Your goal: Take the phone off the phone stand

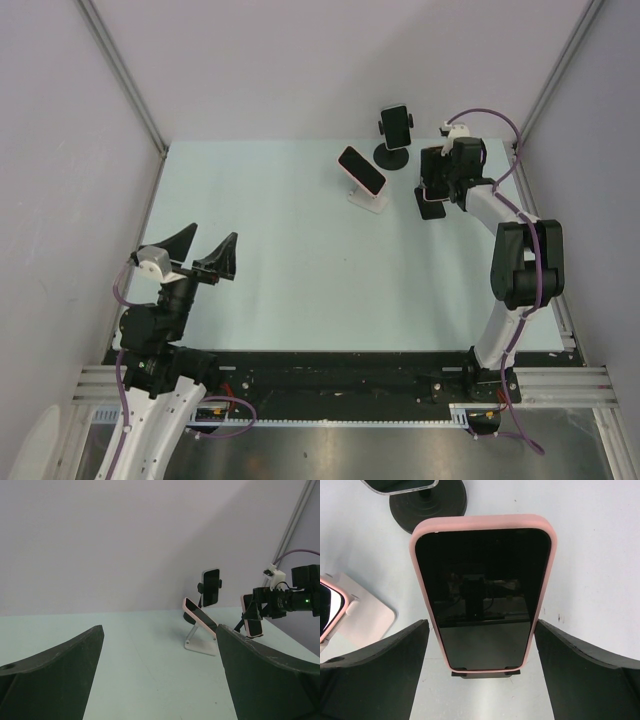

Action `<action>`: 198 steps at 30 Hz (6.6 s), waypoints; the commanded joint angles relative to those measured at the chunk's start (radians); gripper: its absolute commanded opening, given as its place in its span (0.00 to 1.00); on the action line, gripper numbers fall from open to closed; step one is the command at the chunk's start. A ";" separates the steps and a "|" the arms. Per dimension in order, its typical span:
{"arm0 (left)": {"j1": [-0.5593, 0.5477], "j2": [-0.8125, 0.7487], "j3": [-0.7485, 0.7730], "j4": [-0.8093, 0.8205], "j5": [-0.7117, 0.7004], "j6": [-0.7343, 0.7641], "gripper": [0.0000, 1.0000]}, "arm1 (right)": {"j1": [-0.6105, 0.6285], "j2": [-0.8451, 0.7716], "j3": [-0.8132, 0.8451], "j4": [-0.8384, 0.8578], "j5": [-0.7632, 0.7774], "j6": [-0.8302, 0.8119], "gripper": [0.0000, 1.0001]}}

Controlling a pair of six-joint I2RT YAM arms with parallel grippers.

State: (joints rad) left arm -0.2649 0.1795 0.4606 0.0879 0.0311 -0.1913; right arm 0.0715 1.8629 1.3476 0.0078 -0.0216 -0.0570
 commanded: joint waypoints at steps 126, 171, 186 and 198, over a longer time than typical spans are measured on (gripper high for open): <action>-0.659 0.940 0.182 0.414 -0.144 -0.189 0.00 | 0.593 -0.866 -0.515 0.046 0.015 0.859 0.87; 0.661 1.422 0.608 -0.140 0.477 -0.024 0.00 | 0.333 -1.436 -0.623 -0.356 0.446 0.207 0.99; 0.696 1.749 0.820 -0.209 0.518 0.082 0.03 | 0.318 -1.492 -0.709 -0.282 0.462 0.151 0.99; 0.770 1.818 0.862 -0.215 0.530 0.001 0.35 | 0.292 -1.487 -0.732 -0.259 0.453 0.143 0.97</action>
State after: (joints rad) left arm 0.4839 1.9945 1.2774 -0.1436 0.5503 -0.1799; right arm 0.3687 0.3801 0.6182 -0.3023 0.4145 0.0994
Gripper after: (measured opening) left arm 0.336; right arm 0.980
